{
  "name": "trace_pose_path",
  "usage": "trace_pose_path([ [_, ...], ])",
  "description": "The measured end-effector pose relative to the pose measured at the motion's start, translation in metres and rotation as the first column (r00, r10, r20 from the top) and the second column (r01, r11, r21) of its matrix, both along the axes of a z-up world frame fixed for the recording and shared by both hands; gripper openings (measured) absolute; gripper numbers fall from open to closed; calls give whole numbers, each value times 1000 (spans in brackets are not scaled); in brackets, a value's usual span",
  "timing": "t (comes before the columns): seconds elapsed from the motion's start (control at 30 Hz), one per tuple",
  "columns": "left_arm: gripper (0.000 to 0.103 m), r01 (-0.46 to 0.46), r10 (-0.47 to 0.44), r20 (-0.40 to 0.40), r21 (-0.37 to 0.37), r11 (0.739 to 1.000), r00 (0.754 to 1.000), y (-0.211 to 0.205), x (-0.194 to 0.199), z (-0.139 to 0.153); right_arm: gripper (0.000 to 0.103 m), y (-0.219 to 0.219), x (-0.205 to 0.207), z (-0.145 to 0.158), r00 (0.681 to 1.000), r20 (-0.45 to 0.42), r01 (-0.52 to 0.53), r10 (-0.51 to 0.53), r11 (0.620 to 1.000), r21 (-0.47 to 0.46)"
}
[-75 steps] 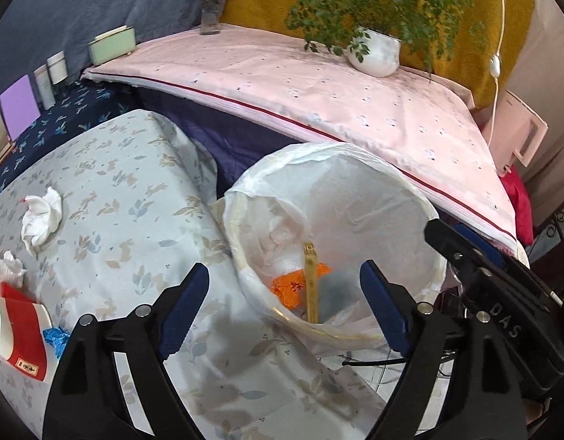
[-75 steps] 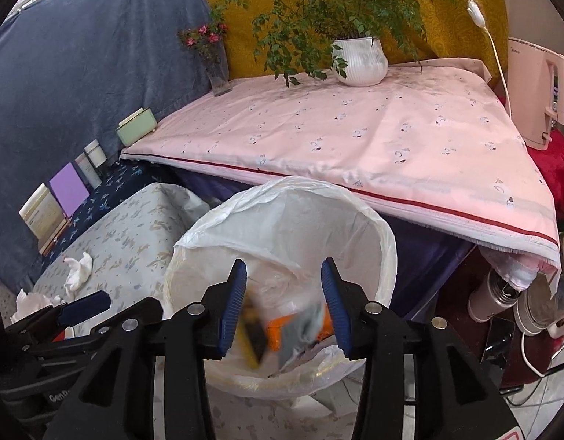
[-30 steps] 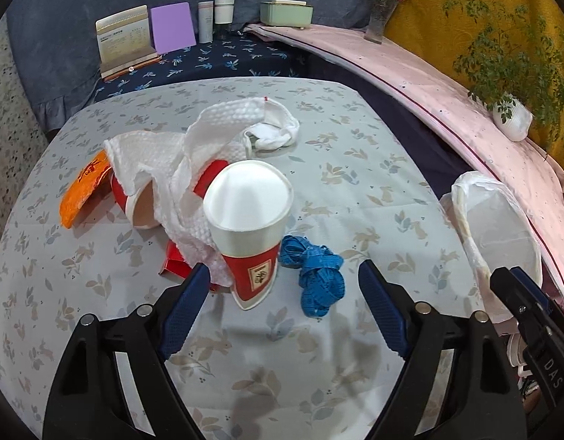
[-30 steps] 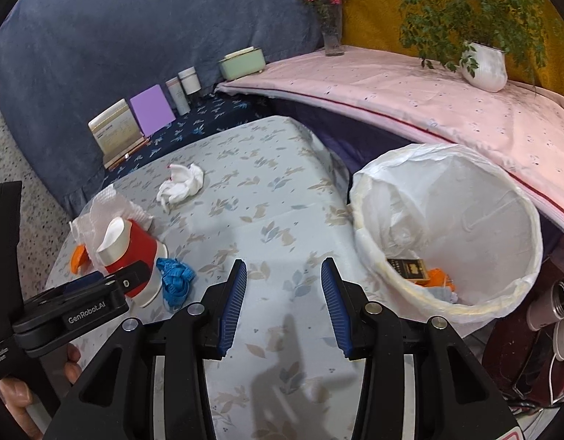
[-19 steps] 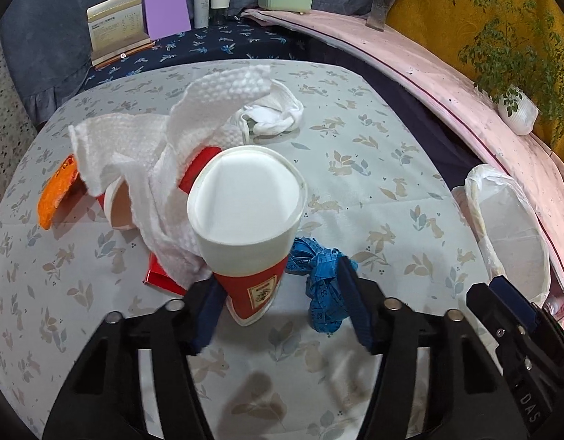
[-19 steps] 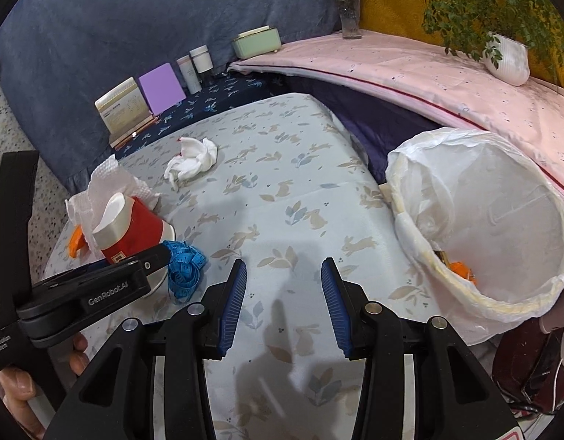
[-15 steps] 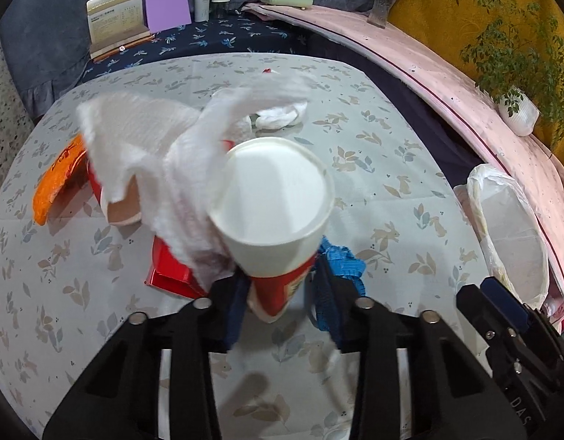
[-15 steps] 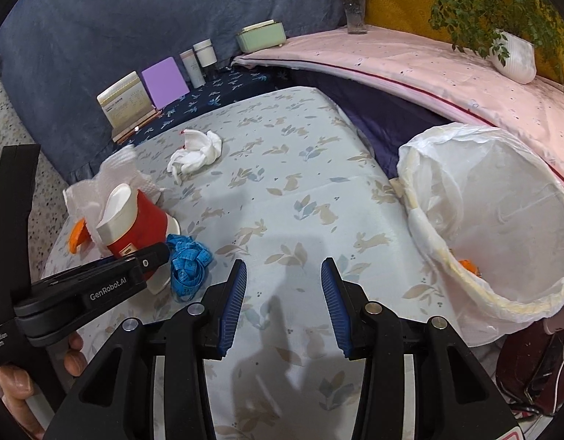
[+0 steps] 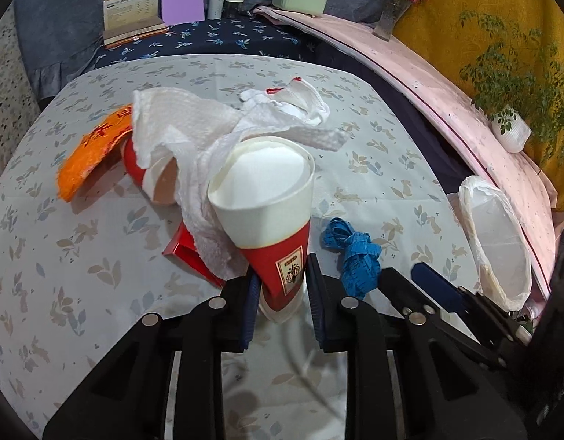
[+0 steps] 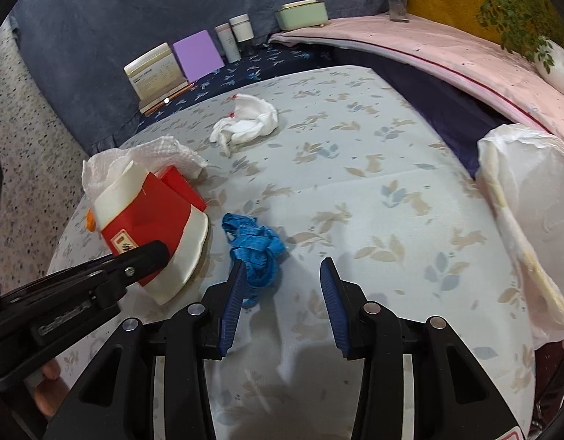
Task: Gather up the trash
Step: 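Grasp and lift the red paper cup with the left gripper while the right grasps the blue ribbon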
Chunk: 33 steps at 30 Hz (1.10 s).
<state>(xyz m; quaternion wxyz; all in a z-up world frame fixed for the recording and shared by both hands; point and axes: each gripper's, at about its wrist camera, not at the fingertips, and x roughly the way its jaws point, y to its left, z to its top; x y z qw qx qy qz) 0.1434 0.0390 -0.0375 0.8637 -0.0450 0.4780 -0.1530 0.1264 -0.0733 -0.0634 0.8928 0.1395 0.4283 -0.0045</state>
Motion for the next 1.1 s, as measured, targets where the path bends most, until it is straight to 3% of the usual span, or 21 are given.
trace_pose_path([
  [0.47,24,-16,16,-6,-35,999,1000,30,-16,6,39,28,25,-11,998,-34,-57,58,998,16],
  [0.5,24,-17,17,-4,-38,999,1000,32,-17,7,36,29,26,-12,998,-38,-58,59,998,18],
  [0.57,24,-22,22,1,-40,999,1000,36,-20,10,20,30,28,-14,997,-42,-63,64,998,16],
  [0.6,23,-24,24,3,-40,999,1000,38,-22,12,19,31,28,-13,997,-40,-62,62,998,15],
  [1.1,23,15,-14,15,-75,997,1000,34,-53,27,16,16,-15,26,999,46,-15,14,1000,12],
])
